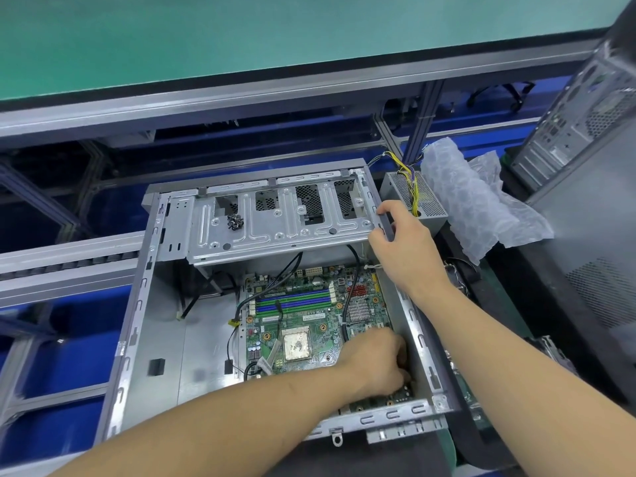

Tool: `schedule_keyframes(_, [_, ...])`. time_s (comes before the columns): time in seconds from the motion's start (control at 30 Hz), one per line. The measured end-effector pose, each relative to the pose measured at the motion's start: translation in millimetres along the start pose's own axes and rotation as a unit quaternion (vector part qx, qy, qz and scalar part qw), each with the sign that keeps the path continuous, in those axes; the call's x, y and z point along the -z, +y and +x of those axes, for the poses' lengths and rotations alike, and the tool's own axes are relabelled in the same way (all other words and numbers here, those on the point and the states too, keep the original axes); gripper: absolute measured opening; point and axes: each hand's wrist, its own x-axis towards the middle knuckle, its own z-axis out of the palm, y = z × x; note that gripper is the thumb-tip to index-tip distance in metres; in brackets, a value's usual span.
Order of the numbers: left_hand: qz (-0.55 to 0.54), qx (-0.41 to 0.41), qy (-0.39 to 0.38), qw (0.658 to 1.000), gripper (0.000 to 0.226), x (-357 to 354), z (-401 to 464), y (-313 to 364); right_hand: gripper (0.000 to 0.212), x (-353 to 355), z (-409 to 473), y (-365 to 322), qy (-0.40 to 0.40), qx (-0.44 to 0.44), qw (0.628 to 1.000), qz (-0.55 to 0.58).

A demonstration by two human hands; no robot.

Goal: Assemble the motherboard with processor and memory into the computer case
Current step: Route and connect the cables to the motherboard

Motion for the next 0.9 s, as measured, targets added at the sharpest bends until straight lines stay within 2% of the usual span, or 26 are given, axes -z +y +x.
schedule_keyframes(0.2, [0.039,-0.027,0.010,0.999,0.041,1,-3,2,0.024,0,-1,1,0.001,0.003,1.000,0.004])
schedule_keyframes(0.4, [0.085,-0.039,0.013,0.996,0.038,-2,-2,8,0.025,-1,0,1,0.001,0.005,1.000,-0.009])
schedule_keyframes(0.57, [0.076,-0.030,0.005,0.997,0.038,-4,0,8,0.024,-1,0,0,-0.003,0.007,1.000,-0.020])
schedule_keyframes(0.7, [0.027,-0.001,0.002,1.000,0.036,-5,2,3,0.027,0,0,-1,-0.003,-0.001,1.000,-0.030])
schedule_keyframes(0.77, [0.002,0.006,-0.006,1.000,0.027,-2,3,0,0.028,-1,0,0,-0.004,-0.001,1.000,-0.026])
schedule_keyframes(0.83, [0.011,-0.025,-0.013,1.000,0.018,1,5,-3,0.027,-1,0,1,-0.006,-0.002,1.000,-0.026])
schedule_keyframes(0.9, [0.046,-0.059,-0.021,0.997,0.026,5,5,-4,0.027,-1,0,1,-0.005,-0.003,1.000,-0.026])
